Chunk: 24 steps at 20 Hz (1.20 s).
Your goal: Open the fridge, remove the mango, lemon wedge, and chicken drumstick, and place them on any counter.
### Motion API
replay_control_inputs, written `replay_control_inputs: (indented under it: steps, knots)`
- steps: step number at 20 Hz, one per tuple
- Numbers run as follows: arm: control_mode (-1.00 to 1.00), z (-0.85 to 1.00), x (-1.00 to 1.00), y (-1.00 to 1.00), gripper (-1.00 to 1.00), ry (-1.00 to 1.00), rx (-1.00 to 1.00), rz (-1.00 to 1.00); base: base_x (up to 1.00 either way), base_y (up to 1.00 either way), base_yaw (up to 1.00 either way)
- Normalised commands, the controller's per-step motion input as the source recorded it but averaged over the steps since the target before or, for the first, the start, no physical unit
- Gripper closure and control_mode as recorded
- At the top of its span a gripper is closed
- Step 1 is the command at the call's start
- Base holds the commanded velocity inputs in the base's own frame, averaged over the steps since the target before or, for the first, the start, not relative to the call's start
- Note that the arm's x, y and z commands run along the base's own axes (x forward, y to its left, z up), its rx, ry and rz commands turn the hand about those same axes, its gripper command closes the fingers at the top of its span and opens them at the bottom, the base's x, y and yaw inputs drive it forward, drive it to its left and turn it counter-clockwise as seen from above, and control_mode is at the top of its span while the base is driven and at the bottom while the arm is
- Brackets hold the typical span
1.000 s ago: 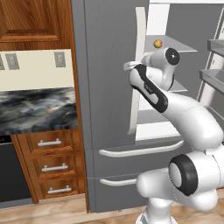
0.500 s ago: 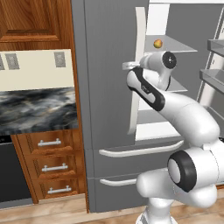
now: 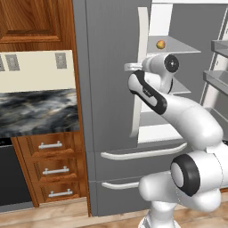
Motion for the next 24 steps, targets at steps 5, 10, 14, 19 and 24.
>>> replay_control_inputs:
  steps: [5,10,14,19,24]
  knots:
    - [-1.00,0.00,0.00,0.09,1.00,0.00,0.00,-0.02,0.00,0.00,0.00]
    - [-1.00,0.00,-0.40,0.22,1.00,0.00,0.00,-0.15,0.00,0.00,0.00]
    - [-1.00,0.00,-0.63,0.27,1.00,0.00,0.00,-0.21,0.00,0.00,0.00]
    - [-1.00,0.00,-0.95,0.21,1.00,0.00,0.00,-0.18,0.00,0.00,0.00]
    - [-1.00,0.00,-0.99,0.40,1.00,0.00,-0.02,-0.22,0.00,0.00,0.00]
